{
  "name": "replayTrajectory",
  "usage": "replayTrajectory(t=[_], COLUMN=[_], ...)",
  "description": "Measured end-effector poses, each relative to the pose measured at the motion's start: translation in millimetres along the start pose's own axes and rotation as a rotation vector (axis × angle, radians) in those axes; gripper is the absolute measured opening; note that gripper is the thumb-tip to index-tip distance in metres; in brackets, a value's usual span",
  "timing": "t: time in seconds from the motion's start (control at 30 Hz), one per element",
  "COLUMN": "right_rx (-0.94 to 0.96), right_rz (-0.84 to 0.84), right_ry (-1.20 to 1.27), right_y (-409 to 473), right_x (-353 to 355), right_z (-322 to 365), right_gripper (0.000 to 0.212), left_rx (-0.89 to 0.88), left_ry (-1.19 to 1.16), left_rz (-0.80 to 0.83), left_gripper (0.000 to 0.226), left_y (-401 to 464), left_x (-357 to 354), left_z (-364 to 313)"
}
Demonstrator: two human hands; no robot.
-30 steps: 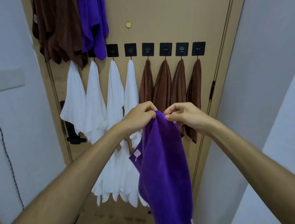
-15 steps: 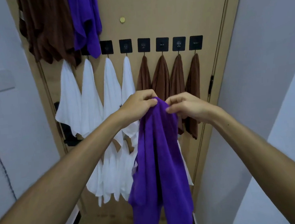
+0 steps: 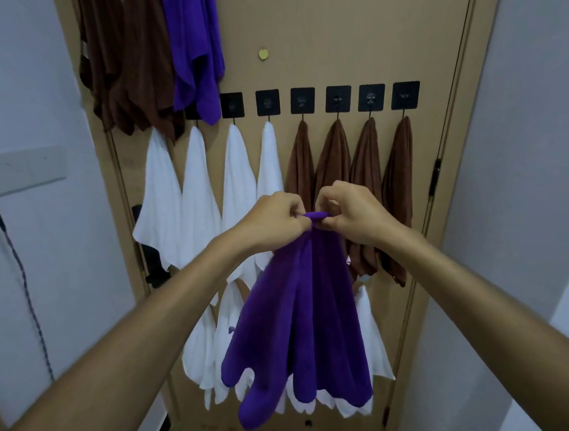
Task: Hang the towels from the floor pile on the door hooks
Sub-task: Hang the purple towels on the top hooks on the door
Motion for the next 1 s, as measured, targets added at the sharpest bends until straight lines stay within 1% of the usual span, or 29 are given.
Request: replayTrajectory(t=[0.07, 0.1, 0.13, 0.2, 0.27, 0.33, 0.37, 0.43, 0.53, 0.6, 0.67, 0.73, 0.83, 0.87, 1.0], right_rx=[-0.001, -0.010, -0.027, -0.056, -0.052, -0.082, -0.112, -0.147, -0.158, -0.181, -0.213, -0.244, -0.234, -0.224, -0.238], right_rz=[-0.033, -0.032, -0.019, 0.048, 0.114, 0.167, 0.196, 0.236, 0.181, 0.149, 0.139, 0.134, 0.148, 0.143, 0.106], right_ry=[0.079, 0.158, 0.255, 0.424, 0.507, 0.599, 0.662, 0.728, 0.638, 0.649, 0.680, 0.724, 0.854, 0.879, 0.902], right_y=[-0.5, -1.5, -2.5, -4.5, -6.5, -8.7, -10.0, -12.1, -11.9, -11.1, -11.3, -12.3, -12.7, -11.8, -5.7], right_x=[3.4, 5.3, 6.9, 9.3, 12.6, 15.4, 16.4, 16.5, 16.2, 17.2, 19.7, 20.1, 15.2, 14.3, 15.0], right_z=[2.4, 3.9, 4.3, 4.9, 6.3, 5.1, 3.6, 1.2, -2.4, -4.9, -9.0, -11.6, -6.0, -2.9, 2.5], right_gripper=[0.009, 0.012, 0.015, 0.020, 0.022, 0.027, 0.028, 0.021, 0.007, 0.014, 0.024, 0.029, 0.031, 0.032, 0.033], left_rx=[0.093, 0.137, 0.169, 0.236, 0.246, 0.157, 0.096, 0.034, 0.058, 0.053, 0.024, -0.005, 0.035, 0.051, 0.001], left_ry=[-0.324, -0.460, -0.523, -0.502, -0.350, -0.200, -0.174, -0.214, -0.318, -0.352, -0.413, -0.502, -0.665, -0.688, -0.543], left_rz=[0.262, 0.354, 0.381, 0.318, 0.198, 0.115, 0.113, 0.151, 0.186, 0.205, 0.229, 0.254, 0.240, 0.231, 0.265], left_gripper=[0.018, 0.018, 0.018, 0.017, 0.017, 0.022, 0.025, 0.023, 0.010, 0.009, 0.019, 0.025, 0.010, 0.014, 0.021], left_y=[-5.5, -8.3, -8.9, -5.8, -0.5, 5.7, 8.3, 11.3, 12.6, 11.3, 10.3, 9.9, 13.6, 15.2, 13.3], left_x=[-13.0, -16.9, -17.5, -15.5, -12.4, -9.6, -10.0, -12.7, -13.9, -15.5, -16.6, -17.0, -18.1, -19.5, -26.2], left_z=[-6.3, -8.8, -8.8, -3.0, 3.8, 5.6, 4.5, 3.1, 5.3, 5.8, 5.4, 4.3, 6.6, 7.6, 10.6])
Point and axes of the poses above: each hand's wrist, its own y-axis towards the middle knuckle, its own x-axis out of the back of the hand, z = x × y, the point moved 5 cm from there along y, towards the middle knuckle
